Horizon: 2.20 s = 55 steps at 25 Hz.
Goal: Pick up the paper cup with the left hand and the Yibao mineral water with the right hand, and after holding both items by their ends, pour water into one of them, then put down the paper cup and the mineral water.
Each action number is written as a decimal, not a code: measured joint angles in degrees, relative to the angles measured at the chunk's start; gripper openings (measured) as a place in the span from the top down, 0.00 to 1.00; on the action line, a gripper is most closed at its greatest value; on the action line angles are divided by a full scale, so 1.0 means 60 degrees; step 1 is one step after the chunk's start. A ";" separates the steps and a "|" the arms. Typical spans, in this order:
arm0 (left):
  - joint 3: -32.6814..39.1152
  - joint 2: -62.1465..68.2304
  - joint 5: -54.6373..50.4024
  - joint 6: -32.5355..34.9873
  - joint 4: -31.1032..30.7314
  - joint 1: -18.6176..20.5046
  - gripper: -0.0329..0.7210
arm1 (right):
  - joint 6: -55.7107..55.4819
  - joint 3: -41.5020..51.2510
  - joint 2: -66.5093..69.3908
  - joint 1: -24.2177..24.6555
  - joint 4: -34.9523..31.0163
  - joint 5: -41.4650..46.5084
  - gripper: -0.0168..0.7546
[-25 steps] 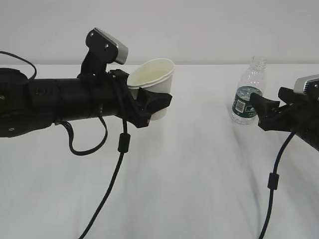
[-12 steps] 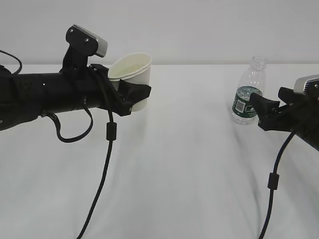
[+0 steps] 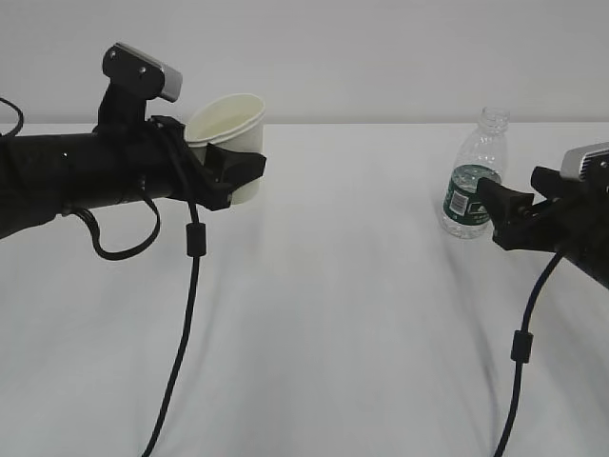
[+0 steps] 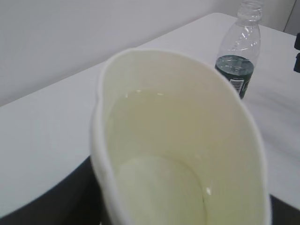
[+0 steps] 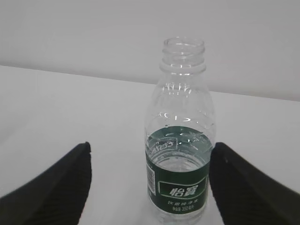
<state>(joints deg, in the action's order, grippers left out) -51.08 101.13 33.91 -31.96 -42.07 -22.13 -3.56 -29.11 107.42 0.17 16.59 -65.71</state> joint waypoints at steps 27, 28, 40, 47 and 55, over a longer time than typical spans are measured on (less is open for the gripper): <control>0.0000 0.0000 -0.0023 0.0006 0.0000 0.0983 0.40 | -0.0066 0.0000 0.0000 0.0000 0.0085 0.0000 0.21; 0.0000 0.0000 -0.0023 0.0006 0.0000 0.1026 0.40 | -0.0066 0.0000 0.0000 0.0000 0.0085 0.0000 0.21; 0.0000 0.0016 -0.0245 0.0006 0.0266 0.1419 0.40 | -0.0084 0.0000 0.0000 0.0000 0.0089 0.0000 0.21; 0.0000 0.0016 -0.0261 0.0022 0.0371 0.1780 0.40 | -0.0084 0.0000 0.0000 0.0000 0.0089 0.0000 0.21; 0.0000 0.0409 -0.0195 0.0028 0.0417 0.1969 0.40 | -0.0137 0.0000 0.0000 0.0000 0.0163 0.0000 0.21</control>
<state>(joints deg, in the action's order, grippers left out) -51.08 103.59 32.74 -31.79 -39.57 -10.32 -4.38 -29.11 107.42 0.17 17.57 -65.71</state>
